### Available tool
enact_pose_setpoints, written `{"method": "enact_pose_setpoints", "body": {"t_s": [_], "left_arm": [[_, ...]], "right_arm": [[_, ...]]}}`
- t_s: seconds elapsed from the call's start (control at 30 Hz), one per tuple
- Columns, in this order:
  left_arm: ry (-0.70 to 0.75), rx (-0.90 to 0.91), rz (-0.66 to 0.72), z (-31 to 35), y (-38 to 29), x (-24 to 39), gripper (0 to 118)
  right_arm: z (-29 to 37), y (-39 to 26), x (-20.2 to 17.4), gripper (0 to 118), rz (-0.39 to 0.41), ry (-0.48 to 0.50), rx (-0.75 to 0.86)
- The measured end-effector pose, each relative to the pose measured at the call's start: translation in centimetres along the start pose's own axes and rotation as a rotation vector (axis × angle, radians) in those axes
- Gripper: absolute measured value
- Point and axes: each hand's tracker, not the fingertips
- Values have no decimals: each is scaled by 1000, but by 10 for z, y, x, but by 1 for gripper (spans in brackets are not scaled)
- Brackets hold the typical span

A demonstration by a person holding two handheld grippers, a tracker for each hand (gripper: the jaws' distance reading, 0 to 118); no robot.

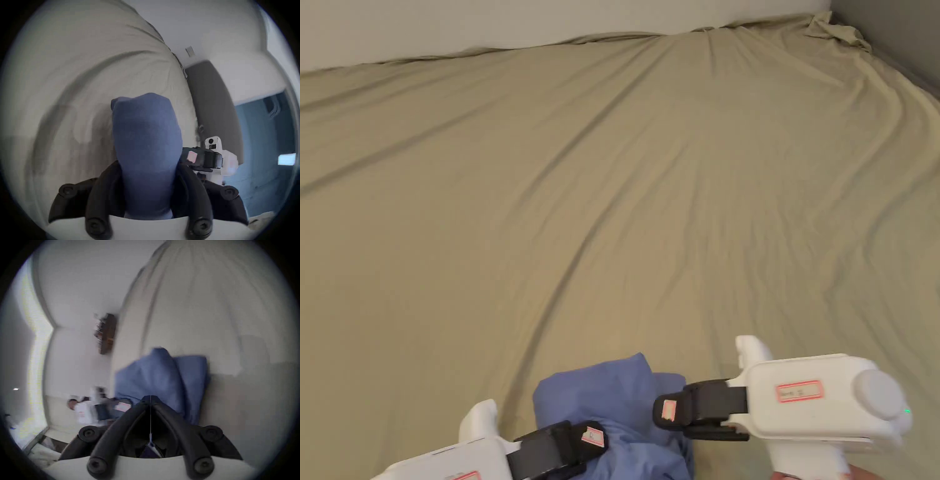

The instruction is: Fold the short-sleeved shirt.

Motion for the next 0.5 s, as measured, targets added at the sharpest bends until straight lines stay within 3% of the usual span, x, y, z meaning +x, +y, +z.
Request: {"method": "enact_pose_setpoints", "body": {"t_s": [0.17,0.33,0.5], "left_arm": [[113,2,-108,115,49,-23,44],[340,23,-118,233,108,-70,44],[592,34,-32,291,139,-136,45]], "right_arm": [[56,1,-35,2,59,134,43],[88,-8,-51,2,119,101,80],[100,-28,-52,2,121,39,111]]}}
